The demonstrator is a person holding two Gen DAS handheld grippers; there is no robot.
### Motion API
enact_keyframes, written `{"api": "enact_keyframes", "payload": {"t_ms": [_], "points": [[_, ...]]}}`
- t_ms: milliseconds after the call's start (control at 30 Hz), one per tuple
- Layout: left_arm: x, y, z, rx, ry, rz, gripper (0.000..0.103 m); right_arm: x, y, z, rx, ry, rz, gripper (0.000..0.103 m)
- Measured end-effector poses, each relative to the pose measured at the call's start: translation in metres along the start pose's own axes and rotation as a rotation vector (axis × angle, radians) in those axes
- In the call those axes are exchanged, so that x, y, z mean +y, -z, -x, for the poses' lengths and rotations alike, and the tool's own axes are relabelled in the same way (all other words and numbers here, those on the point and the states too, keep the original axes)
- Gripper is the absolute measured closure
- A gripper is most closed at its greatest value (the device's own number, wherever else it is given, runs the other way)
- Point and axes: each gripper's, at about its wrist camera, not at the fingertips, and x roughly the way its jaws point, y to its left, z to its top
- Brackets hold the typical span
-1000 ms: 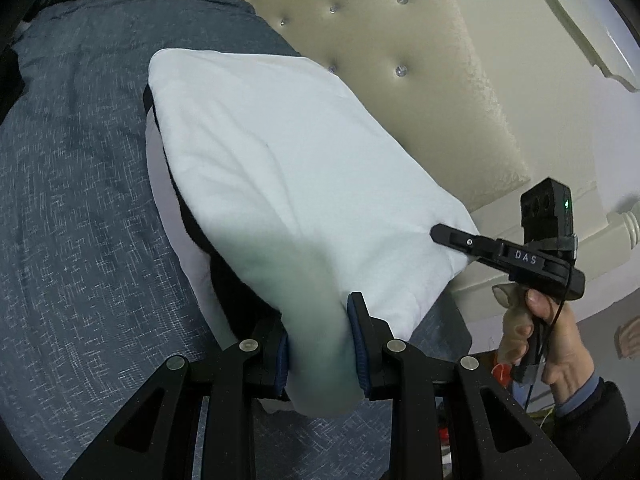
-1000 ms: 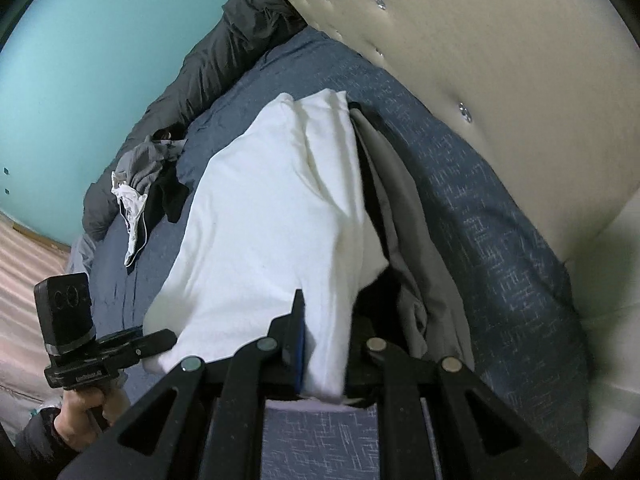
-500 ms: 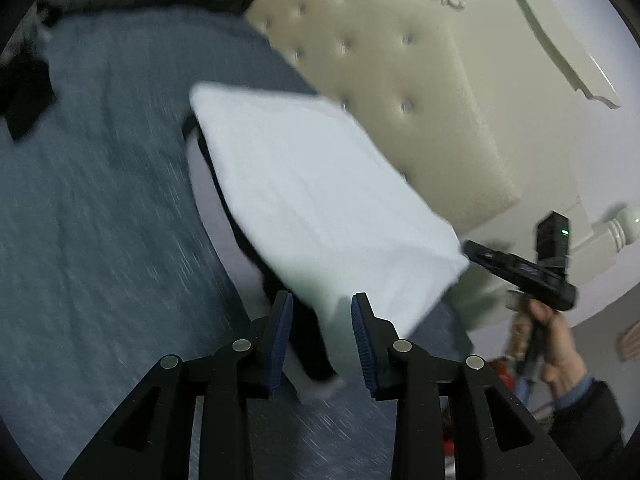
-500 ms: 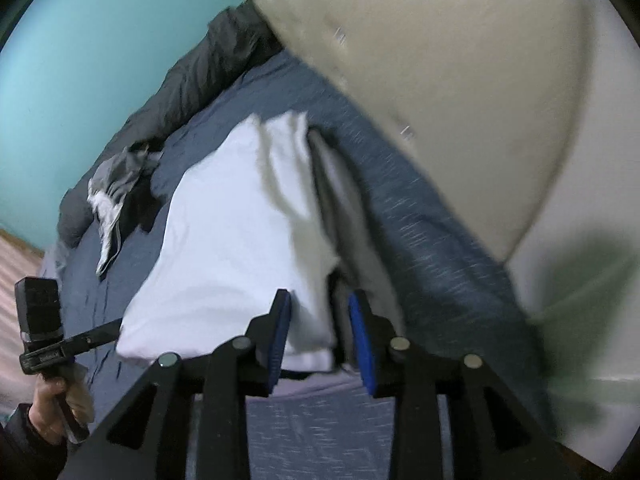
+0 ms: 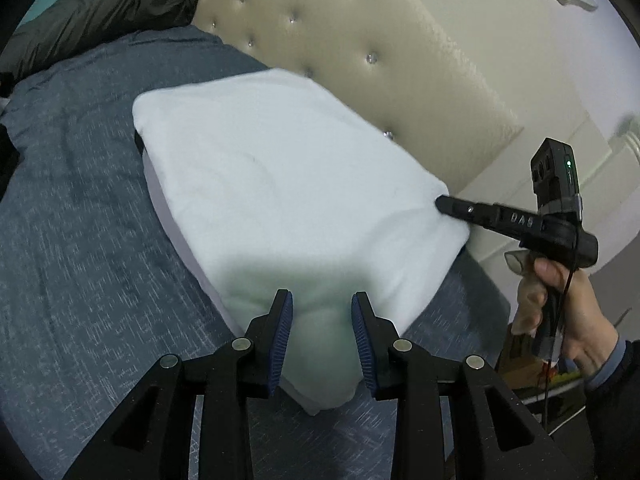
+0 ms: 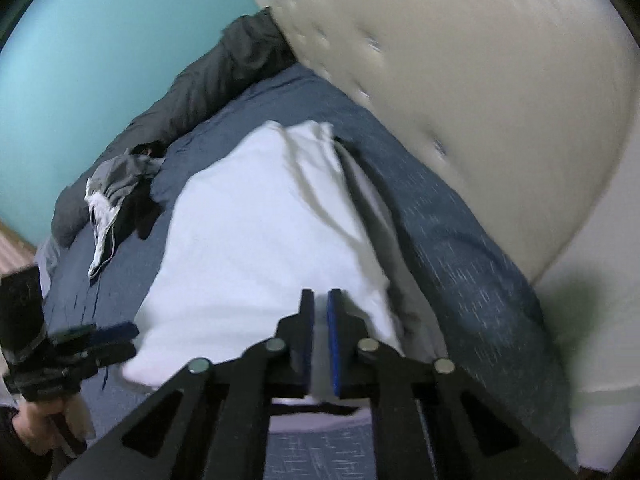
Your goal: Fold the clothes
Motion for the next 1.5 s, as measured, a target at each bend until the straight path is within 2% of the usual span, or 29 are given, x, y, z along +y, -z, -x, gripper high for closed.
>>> {"api": "enact_keyframes", "payload": {"t_ms": [167,267,333,400,500,567,767,900,1067,1500], "points": [[-0.003,0.001,0.0,-0.001,-0.007,-0.008,0.07,-0.023,0.013,0.001,-0.024,-0.012,-0.06,0.103],[-0.003,-0.001,0.003,-0.001,-0.012,0.009,0.07,-0.022,0.013,0.002,-0.031,0.01,-0.081,0.103],[-0.001,-0.005,0.006,-0.002,-0.013,0.014,0.07,-0.015,0.01,0.016,-0.075,0.048,-0.099,0.103],[-0.001,-0.008,0.012,-0.011,-0.018,0.01,0.07,-0.006,0.008,0.028,-0.115,0.045,-0.111,0.102],[-0.006,-0.008,0.023,-0.038,-0.02,0.009,0.07,0.017,0.009,0.036,-0.129,-0.001,-0.068,0.101],[-0.009,-0.006,0.021,-0.03,-0.02,0.008,0.07,0.035,0.013,0.035,-0.116,-0.03,-0.024,0.101],[-0.007,0.002,0.012,-0.011,-0.02,0.009,0.07,0.057,0.032,0.018,-0.067,-0.03,0.071,0.101],[-0.001,0.005,0.015,-0.013,-0.003,0.036,0.07,0.047,0.039,0.007,-0.061,0.0,0.074,0.102],[-0.002,0.005,0.016,-0.015,-0.003,0.032,0.07,0.005,0.04,0.016,-0.112,0.054,-0.065,0.103],[-0.001,0.005,0.021,-0.016,-0.003,0.05,0.07,-0.02,0.041,0.026,-0.184,0.192,-0.107,0.103]]}}
